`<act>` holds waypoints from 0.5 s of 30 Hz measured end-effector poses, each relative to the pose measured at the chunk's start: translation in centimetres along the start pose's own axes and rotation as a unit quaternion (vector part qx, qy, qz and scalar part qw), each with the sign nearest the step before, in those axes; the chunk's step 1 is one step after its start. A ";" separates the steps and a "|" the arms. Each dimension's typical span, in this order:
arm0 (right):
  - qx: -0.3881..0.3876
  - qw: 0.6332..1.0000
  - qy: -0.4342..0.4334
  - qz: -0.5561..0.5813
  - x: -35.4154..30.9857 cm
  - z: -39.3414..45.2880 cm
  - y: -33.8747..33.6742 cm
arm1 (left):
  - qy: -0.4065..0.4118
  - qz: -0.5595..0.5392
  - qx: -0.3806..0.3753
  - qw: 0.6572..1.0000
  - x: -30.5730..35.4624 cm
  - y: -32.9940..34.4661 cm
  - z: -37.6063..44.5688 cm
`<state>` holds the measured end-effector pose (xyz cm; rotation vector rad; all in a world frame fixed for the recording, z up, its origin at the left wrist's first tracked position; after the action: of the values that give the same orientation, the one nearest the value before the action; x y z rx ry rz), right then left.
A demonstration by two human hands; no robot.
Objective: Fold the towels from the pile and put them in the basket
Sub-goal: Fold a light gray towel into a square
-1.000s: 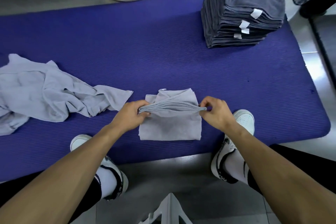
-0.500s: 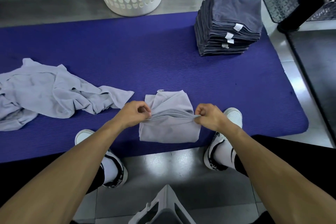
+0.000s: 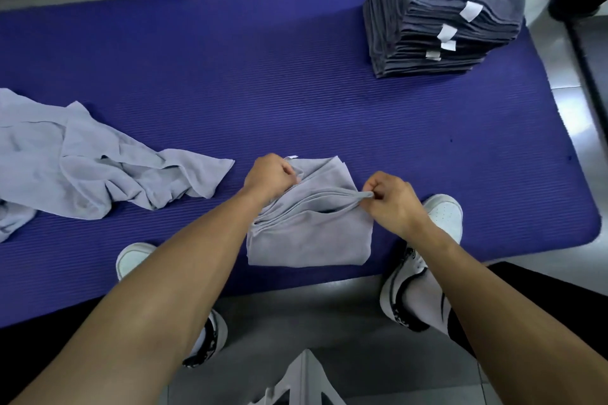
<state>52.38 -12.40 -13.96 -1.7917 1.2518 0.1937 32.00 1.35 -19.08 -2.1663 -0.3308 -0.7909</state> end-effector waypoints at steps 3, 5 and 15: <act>-0.013 1.000 0.004 0.018 0.2 0.3 0.2 | -0.007 -0.017 -0.002 1.000 -0.5 1.0 0.8; -0.016 1.000 0.005 0.024 0.0 0.4 0.2 | 0.003 -0.022 0.003 1.000 -0.9 1.0 0.9; -0.004 0.998 0.006 0.062 -1.9 2.0 1.9 | -0.026 -0.121 0.027 0.992 -4.5 -2.9 0.6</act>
<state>50.71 -9.78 -15.12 -1.7256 1.3746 0.2593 27.37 3.84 -20.52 -2.1229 -0.6433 -0.8481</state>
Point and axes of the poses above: each hand's wrist, its own z-axis towards the middle knuckle, its own y-axis out of the palm, x = y × z, the point moved 3 cm from there along z, towards the middle knuckle, and after that the axes turned 8 degrees about y, right-handed, at the moved point
